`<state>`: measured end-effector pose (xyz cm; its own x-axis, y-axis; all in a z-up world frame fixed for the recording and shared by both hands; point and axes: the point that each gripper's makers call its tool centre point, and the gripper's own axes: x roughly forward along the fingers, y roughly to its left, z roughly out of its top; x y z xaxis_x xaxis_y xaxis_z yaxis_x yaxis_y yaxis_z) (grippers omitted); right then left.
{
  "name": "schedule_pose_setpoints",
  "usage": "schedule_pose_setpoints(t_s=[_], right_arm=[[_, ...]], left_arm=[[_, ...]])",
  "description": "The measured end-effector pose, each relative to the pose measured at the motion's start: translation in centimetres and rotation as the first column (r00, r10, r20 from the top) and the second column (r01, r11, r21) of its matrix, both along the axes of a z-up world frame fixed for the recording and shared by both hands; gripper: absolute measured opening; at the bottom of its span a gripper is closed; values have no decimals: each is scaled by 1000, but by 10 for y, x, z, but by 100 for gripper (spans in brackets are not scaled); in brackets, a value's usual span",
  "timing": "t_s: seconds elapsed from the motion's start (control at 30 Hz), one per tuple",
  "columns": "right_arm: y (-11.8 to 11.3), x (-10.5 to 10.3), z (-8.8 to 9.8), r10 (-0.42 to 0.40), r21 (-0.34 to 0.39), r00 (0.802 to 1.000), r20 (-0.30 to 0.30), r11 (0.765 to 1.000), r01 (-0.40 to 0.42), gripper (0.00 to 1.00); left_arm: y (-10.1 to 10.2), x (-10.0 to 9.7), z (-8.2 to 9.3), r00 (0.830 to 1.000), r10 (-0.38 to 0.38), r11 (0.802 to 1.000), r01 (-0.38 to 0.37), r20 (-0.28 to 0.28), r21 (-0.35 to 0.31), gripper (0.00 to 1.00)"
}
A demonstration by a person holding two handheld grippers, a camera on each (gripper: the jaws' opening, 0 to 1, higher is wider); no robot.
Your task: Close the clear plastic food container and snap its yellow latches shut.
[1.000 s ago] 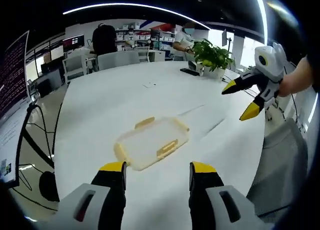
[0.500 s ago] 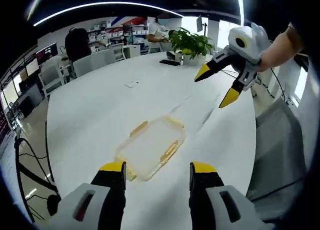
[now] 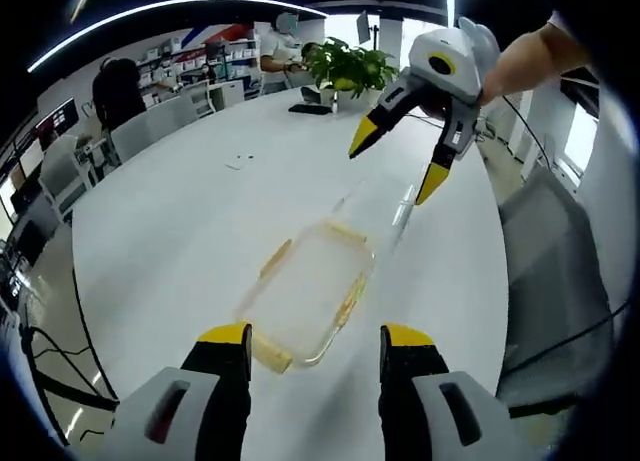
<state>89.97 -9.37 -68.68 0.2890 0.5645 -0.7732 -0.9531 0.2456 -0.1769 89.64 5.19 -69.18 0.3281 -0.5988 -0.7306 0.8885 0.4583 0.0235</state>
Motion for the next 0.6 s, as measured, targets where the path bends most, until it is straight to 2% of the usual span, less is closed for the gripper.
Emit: schedule_pose_setpoints(t_s=[0.07,0.1,0.17,0.23,0.37,0.5,0.6], right_arm=[[0,2,-5,23,-26,1000,-17,999,-23,51],[-7,-3,-14,34,-98,997,-74,994,-41,51],[-2,4,-15,83,-112,995,-47,990,-88,51],[2,11,-15,104,-125,994,-19,987,-106,51],[11,19,-16,108,-113,994,-31,987,-111,51],[16,25,-21,123,-118,992,-35,985,-127,51],[16,25,-28,125,-124,990,-59,983,-132,51]], left_arm=[[2,4,-2,999,-42,999,42,6,18,46],[5,5,-4,996,-84,996,84,14,41,46],[9,11,-6,992,-117,991,114,37,73,46],[10,15,-7,991,-131,989,128,41,74,46],[14,21,-9,990,-139,988,136,32,78,46],[16,25,-13,986,-163,983,161,22,87,46],[17,26,-19,983,-185,978,184,5,95,46]])
